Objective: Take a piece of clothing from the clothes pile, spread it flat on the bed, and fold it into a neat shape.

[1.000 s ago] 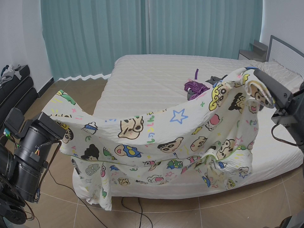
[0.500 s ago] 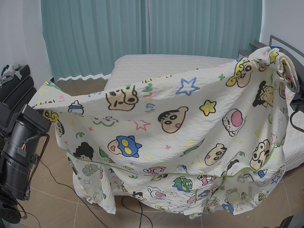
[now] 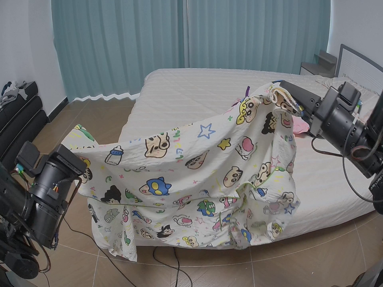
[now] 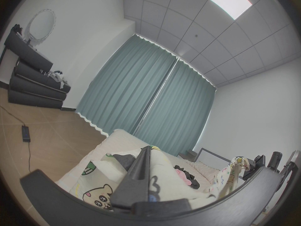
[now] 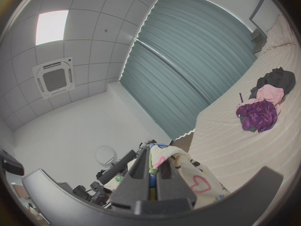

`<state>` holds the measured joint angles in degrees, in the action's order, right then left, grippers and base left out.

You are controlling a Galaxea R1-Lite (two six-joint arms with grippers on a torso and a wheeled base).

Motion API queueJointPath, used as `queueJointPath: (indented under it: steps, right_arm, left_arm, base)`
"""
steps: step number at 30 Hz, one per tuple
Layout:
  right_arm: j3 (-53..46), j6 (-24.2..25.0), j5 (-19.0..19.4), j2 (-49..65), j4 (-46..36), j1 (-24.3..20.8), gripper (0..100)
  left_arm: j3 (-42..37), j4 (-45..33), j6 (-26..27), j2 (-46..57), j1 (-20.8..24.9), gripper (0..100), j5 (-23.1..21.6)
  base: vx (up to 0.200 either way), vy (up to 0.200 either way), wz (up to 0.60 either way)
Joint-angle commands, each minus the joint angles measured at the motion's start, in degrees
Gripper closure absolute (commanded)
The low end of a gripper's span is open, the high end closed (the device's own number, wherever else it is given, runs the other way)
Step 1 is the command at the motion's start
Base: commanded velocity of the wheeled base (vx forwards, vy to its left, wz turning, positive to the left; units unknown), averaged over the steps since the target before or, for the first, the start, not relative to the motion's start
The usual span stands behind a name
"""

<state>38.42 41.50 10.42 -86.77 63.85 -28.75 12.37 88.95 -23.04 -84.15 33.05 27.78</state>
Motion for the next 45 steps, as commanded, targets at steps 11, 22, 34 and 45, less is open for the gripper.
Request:
queueJointPath:
  steps: [11, 22, 34, 45]
  right_arm:
    - [3.67, 0.08, -0.23, -10.17, 0.92, 4.93, 100]
    - [7.63, 0.25, -0.58, -14.21, 0.92, 6.68, 100]
    - [12.73, 0.95, -5.06, -24.15, 1.10, 8.97, 100]
    - [13.96, 0.95, -5.76, -30.65, 1.98, 9.06, 100]
  left_arm:
    - [3.53, 0.87, -4.82, -15.08, -3.69, 100, -1.42]
    - [11.62, 0.61, -4.56, -22.02, -8.70, 100, -4.32]
    - [29.46, -9.15, -4.38, -35.73, -13.27, 100, -6.78]
    - [36.93, -13.46, -3.50, -44.96, -15.47, 100, -6.42]
  base:
    - [0.091, 0.000, 0.00]
    - [0.200, 0.000, 0.00]
    - [0.200, 0.000, 0.00]
    - [0.036, 0.000, 0.00]
